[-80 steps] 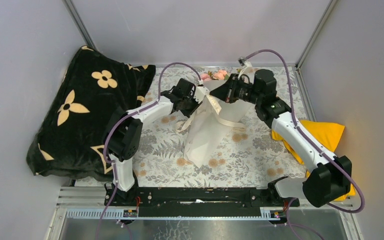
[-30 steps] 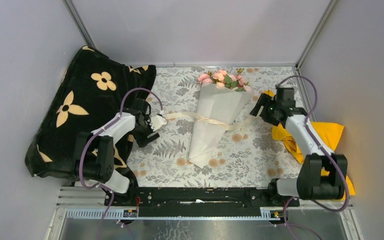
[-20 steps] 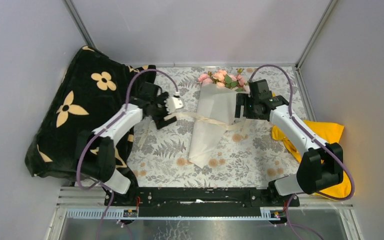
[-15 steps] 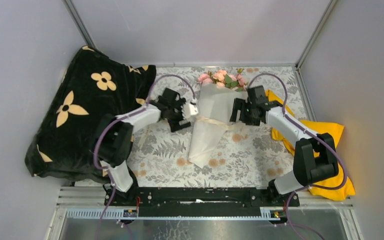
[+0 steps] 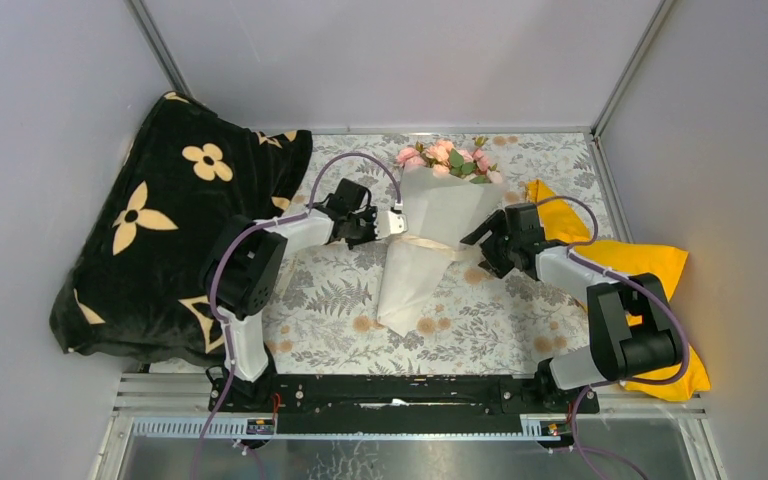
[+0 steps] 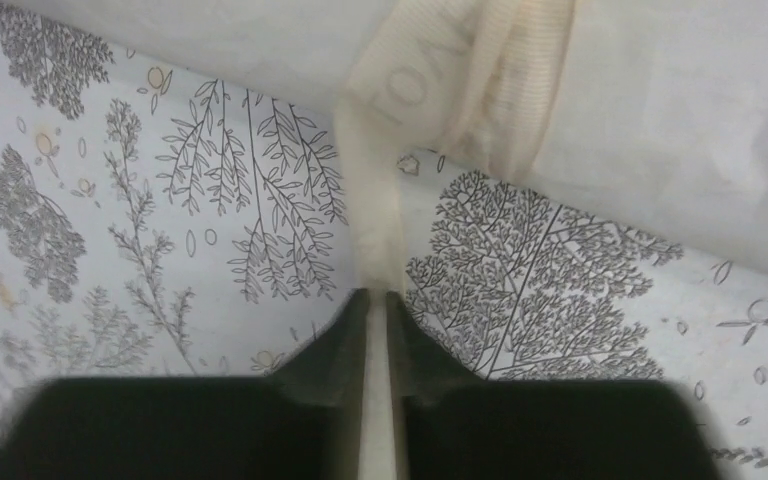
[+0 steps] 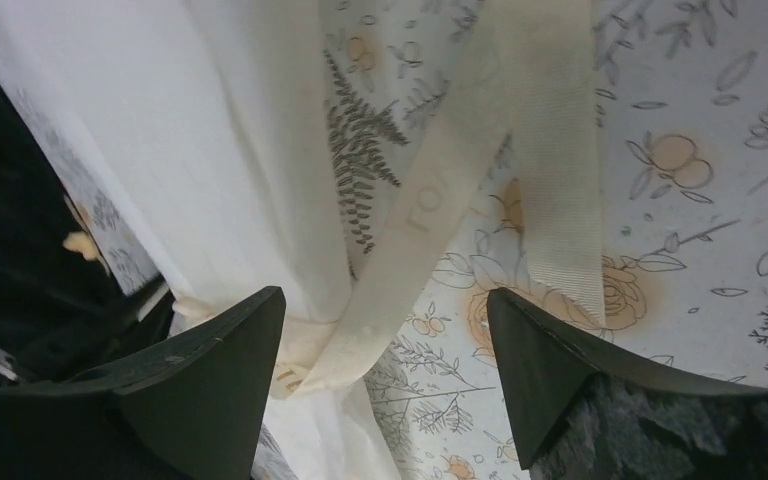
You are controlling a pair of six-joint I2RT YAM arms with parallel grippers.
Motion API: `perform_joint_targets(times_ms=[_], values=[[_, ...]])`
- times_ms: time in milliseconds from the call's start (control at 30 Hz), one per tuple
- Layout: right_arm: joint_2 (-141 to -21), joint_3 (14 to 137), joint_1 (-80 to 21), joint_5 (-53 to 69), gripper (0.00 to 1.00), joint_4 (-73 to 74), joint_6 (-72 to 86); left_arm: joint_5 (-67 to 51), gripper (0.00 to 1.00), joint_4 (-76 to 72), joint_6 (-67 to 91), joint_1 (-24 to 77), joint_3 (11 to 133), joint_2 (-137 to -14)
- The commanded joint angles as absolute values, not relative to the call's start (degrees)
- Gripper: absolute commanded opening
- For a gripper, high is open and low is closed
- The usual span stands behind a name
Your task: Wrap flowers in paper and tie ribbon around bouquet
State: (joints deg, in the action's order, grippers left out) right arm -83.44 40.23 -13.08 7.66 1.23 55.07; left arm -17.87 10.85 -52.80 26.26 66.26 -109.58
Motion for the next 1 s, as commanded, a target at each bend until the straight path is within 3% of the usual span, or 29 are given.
perform_joint_targets(times_ms=[0, 33, 533, 567, 733, 800, 867, 967], values=[[-81.9, 35.4, -13.3, 2.5, 0.80, -6.0, 69.2, -19.1, 0.04, 13.6, -55.2, 26.5, 63.4, -108.8], [-81.3, 34.4, -13.2, 1.5, 0.80, -7.0, 70.7, -19.6, 0.00, 13.6, -55.0, 26.5, 63.0, -108.4], [-88.2, 31.5, -13.8, 5.5, 0.67, -19.7, 76.3, -22.6, 0.00, 11.6, -50.7, 26.6, 61.1, -105.2], [-88.6, 31.4, -13.8, 5.8, 0.64, -20.2, 76.3, -22.7, 0.00, 11.6, -50.4, 26.6, 61.0, -105.1], [-88.9, 29.5, -13.8, 5.7, 0.27, -23.8, 76.4, -23.2, 0.00, 11.7, -48.6, 26.6, 61.2, -104.3], [-87.7, 28.8, -13.8, 4.1, 0.17, -23.4, 76.1, -23.2, 0.00, 12.0, -48.0, 26.6, 61.1, -103.8], [-85.9, 28.6, -13.8, 2.3, 0.11, -21.6, 74.9, -23.0, 0.00, 11.9, -47.5, 26.6, 60.9, -103.2], [-83.1, 30.1, -13.8, -0.4, 0.11, -17.1, 70.6, -22.1, 0.00, 11.1, -46.3, 26.6, 60.2, -102.5]])
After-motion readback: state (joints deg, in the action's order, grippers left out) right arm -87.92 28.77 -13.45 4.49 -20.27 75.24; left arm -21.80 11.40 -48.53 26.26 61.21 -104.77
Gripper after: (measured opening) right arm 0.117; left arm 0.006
